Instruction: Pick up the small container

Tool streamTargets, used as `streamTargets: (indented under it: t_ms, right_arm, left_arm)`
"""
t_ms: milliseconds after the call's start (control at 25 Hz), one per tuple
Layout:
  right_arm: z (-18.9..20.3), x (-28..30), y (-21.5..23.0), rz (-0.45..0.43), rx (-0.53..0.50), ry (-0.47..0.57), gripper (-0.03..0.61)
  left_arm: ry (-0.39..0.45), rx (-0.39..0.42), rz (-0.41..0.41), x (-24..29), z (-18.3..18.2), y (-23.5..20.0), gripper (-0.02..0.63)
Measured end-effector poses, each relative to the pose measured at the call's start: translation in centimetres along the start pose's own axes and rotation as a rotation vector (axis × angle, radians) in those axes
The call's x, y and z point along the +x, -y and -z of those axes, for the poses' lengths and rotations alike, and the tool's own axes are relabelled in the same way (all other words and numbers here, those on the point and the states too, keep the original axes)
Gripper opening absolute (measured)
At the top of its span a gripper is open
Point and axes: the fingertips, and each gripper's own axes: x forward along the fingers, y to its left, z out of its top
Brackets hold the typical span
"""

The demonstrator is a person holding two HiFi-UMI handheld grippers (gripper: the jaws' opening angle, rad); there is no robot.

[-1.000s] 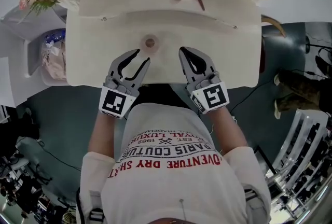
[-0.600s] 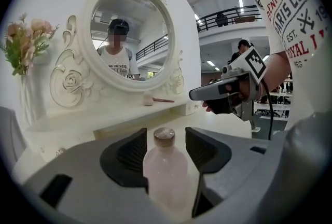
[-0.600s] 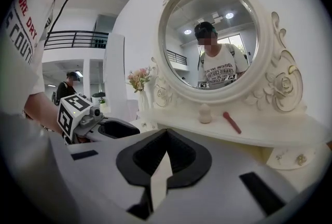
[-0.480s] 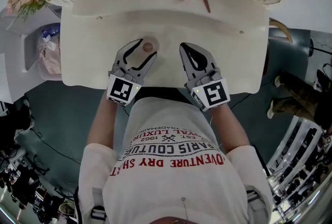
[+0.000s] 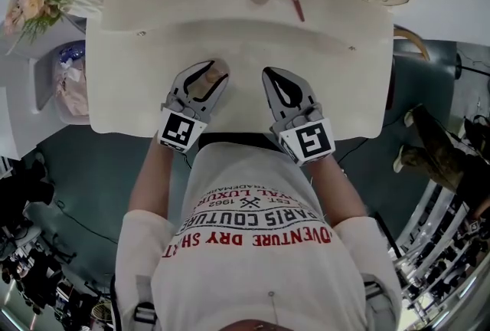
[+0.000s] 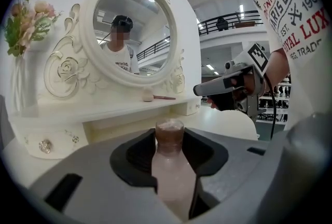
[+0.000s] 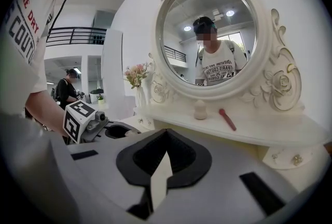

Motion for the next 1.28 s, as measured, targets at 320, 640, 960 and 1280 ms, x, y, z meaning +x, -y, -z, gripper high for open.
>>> streamTargets:
  t_ms: [320,640,960,1280]
  right_arm:
    - [1.2,-0.4,0.1,0.032,0.022,-0.042,-0.002]
    - [-1.2,-0.6,-0.1,0.082,0.023,-0.017,-0.002]
    - [-4.7,-0.2,-0.5,0.123,0.025,0.037,-0.002]
    - [-8.4,-0.6,-1.1,0.169,0.002,0.1,-0.002]
  left_arm:
    - [-0.024,0.004,0.002,0.1,0.0,0.0,0.144]
    - [-0.03,-0.017,0.036,-0.4,-1.4,-0.6,0.143]
    - [0.001,0.053,0.075,-2.0,-7.6,-1.6,0.143]
    - [0.038,0.12,0.046,-4.9,-12.6,-3.2,0.143]
